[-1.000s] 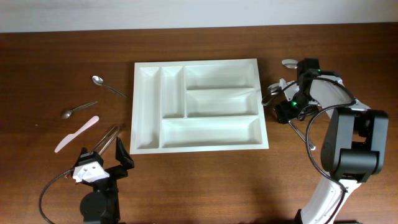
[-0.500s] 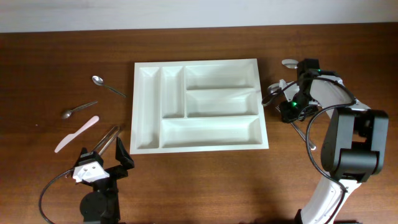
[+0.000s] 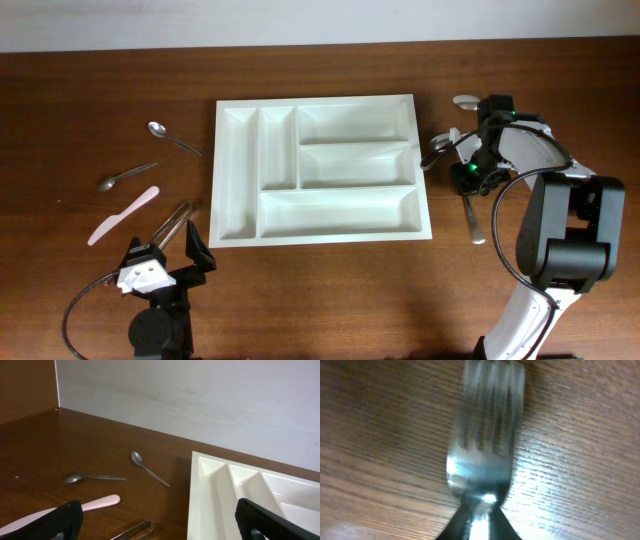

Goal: Pack container
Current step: 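Lower the right gripper and close it on the silver fork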

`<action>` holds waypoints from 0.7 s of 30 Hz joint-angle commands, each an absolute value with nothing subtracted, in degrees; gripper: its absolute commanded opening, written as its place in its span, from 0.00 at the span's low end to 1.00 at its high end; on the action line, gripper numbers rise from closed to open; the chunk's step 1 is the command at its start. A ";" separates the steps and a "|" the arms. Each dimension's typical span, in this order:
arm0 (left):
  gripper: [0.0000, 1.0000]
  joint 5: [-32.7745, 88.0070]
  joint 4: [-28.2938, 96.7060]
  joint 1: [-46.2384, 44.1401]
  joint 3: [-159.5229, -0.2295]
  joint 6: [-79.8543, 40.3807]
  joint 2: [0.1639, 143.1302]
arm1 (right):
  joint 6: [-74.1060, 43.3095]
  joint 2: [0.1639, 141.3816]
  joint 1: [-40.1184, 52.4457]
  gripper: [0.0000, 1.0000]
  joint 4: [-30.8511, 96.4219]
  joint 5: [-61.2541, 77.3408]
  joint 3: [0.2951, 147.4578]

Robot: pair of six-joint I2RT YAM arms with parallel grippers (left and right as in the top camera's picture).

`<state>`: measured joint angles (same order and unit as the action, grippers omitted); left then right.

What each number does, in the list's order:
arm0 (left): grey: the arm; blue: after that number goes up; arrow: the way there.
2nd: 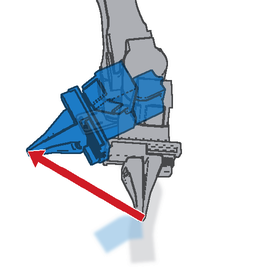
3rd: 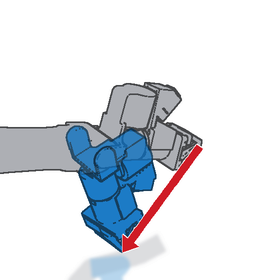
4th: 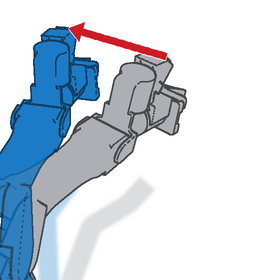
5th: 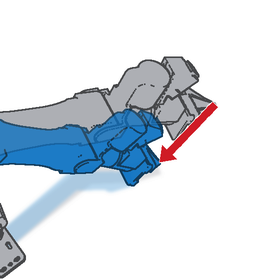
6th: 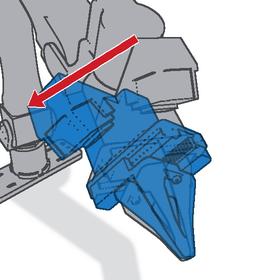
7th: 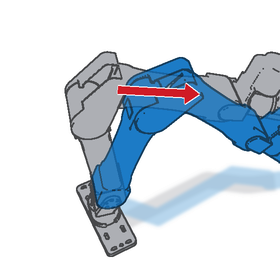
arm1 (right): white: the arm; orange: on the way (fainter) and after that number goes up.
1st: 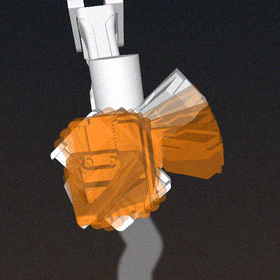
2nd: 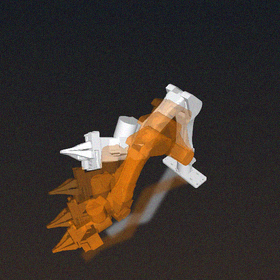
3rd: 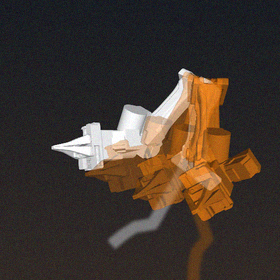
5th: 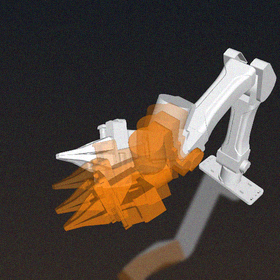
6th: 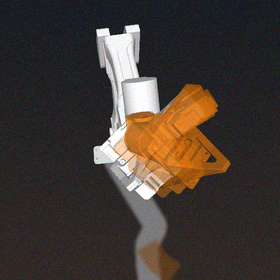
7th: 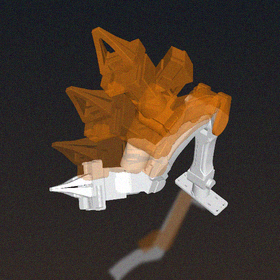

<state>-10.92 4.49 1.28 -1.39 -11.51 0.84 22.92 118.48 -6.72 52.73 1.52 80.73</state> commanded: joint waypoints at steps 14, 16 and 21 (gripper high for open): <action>0.99 -10.26 4.38 1.61 -0.89 -10.79 0.36 | 20.49 120.90 -6.74 0.04 54.04 3.44 80.62; 0.99 -10.26 4.38 1.61 -0.89 -10.79 0.36 | 20.49 120.90 -6.74 0.04 54.59 4.08 81.19; 0.99 -10.26 4.40 1.61 -0.89 -10.79 0.36 | 20.49 120.90 -6.76 0.04 57.36 4.27 84.27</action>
